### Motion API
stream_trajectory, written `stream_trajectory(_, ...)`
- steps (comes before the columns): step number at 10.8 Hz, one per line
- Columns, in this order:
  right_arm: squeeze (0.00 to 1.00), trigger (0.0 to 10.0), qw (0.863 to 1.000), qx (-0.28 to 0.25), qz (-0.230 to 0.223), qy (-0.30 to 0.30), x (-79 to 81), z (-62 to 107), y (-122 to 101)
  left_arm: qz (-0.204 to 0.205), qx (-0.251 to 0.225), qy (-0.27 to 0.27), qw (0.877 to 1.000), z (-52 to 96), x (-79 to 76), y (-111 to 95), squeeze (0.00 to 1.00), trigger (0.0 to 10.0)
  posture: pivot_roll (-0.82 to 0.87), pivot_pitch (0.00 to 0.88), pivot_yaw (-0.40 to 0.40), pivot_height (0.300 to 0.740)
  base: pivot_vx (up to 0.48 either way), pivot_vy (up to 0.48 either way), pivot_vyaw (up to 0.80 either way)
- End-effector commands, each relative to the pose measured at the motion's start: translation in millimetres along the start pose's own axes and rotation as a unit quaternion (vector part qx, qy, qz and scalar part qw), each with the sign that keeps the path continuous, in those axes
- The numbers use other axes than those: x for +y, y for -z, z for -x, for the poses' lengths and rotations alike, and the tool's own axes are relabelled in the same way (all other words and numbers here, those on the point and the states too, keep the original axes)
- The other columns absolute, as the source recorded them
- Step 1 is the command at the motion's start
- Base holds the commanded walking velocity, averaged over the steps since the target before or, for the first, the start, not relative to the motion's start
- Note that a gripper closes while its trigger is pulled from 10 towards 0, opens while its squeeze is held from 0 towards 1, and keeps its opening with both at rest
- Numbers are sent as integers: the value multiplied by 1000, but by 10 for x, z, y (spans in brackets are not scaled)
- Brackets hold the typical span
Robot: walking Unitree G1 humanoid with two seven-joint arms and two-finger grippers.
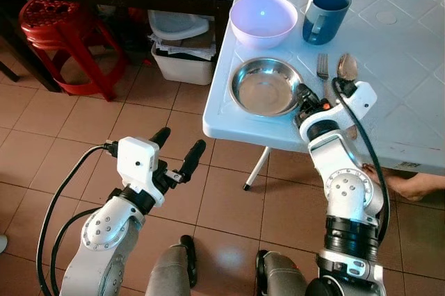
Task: Setting the table
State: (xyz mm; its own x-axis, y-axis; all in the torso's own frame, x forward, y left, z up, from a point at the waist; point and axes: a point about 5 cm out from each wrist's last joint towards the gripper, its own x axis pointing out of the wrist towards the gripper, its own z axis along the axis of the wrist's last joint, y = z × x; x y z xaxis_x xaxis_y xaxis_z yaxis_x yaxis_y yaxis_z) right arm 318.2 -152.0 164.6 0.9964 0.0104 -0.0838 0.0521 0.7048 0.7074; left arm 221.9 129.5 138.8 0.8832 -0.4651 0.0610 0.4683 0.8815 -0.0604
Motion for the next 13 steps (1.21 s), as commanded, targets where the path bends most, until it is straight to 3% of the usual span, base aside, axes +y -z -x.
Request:
stream_trajectory(1, 0, 2078, 993, 53, -17, 100, -408, 63, 213, -2, 4, 4, 1000, 21, 0, 0, 0, 10000, -12, 261, 67, 740, 0, 0, 0)
stream_trajectory(2, 0, 10000, 993, 52, -19, 106, -415, 67, 199, -2, 4, 4, 1000, 21, 1, 1, 0, 10000, -12, 261, 68, 740, 0, 0, 0)
stream_trajectory(3, 1000, 10000, 993, 51, -16, 105, -400, 82, 189, -3, 5, 4, 1000, 21, 1, 2, 0, 10000, -12, 261, 68, 740, 0, 0, 0)
stream_trajectory(5, 1000, 10000, 993, 48, 16, 109, -365, 133, 157, -4, 5, 5, 1000, 10, 2, -3, 0, 10000, -11, 258, 65, 740, 0, 0, 0)
stream_trajectory(6, 1000, 10000, 992, 54, 70, 91, -283, 164, 152, -4, 6, 5, 1000, 16, 3, -3, 0, 10000, -12, 265, 62, 740, 0, 0, 0)
stream_trajectory(9, 1000, 10000, 994, 58, 77, 52, -86, 119, 133, -5, 5, 4, 1000, 4, 16, -16, 0, 10000, -11, 277, 63, 740, 0, 0, 0)
stream_trajectory(13, 1000, 10000, 994, 58, 84, 30, 36, 47, 66, -4, 8, 2, 1000, 6, 7, 2, 0, 10000, -9, 272, 61, 740, 0, 0, 0)
